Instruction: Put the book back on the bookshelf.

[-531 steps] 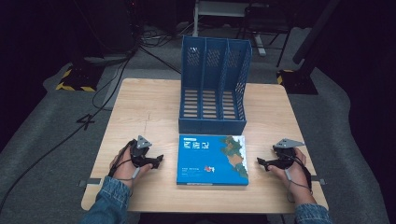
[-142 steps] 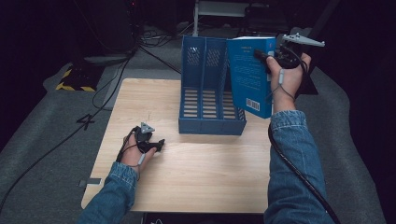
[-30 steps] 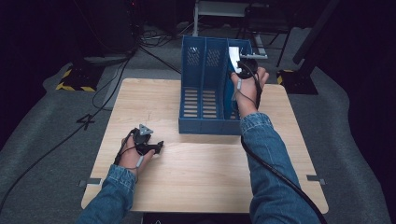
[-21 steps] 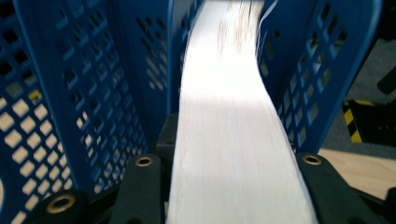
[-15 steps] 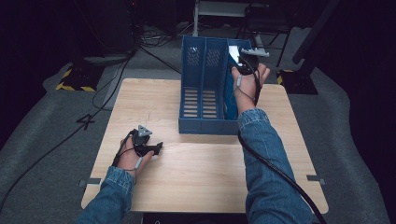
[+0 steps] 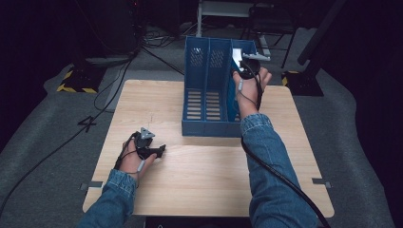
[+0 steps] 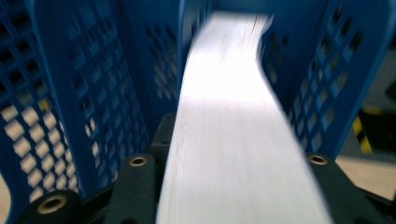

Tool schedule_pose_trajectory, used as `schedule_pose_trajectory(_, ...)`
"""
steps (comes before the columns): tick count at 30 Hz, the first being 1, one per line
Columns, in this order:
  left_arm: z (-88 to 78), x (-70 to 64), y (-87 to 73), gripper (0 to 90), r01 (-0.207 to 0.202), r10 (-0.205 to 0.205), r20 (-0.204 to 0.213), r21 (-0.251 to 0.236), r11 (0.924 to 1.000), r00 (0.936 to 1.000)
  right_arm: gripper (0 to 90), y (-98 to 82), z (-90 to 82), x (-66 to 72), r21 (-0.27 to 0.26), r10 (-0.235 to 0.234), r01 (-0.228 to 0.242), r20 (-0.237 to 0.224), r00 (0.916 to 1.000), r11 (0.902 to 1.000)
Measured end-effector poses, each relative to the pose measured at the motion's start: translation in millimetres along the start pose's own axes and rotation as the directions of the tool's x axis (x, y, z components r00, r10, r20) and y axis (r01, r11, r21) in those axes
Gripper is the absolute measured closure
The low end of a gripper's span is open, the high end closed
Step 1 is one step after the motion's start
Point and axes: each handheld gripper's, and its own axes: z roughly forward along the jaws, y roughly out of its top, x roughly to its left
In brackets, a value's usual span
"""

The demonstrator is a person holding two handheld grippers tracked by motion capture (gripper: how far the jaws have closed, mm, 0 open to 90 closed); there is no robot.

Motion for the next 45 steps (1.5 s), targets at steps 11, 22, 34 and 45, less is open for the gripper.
schedule_pose_trajectory(11,-0.3,0.0,-0.4,28.2,0.0,0.0,0.001,-0.001,1.0,1.0,59.4,28.2,0.7,-6.1,0.24,0.024,-0.027,0.015,0.9996,0.9704)
schedule_pose_trajectory(22,-0.6,0.0,-0.4,28.1,-0.002,0.002,0.001,0.002,1.0,1.0,60.8,28.4,-5.2,-1.7,0.011,-0.015,0.014,0.052,0.9986,0.9998)
schedule_pose_trajectory(34,-1.3,-0.6,-1.0,27.9,0.001,-0.001,0.003,0.005,1.0,1.0,51.8,20.0,12.0,-7.2,0.009,-0.01,0.01,0.012,0.9999,0.9999)
schedule_pose_trajectory(45,-3.2,1.1,-3.3,27.8,0.006,-0.006,0.006,0.001,1.0,1.0,36.1,15.9,-58.9,-16.8,-0.089,-0.101,0.096,-0.051,0.9936,0.9914)
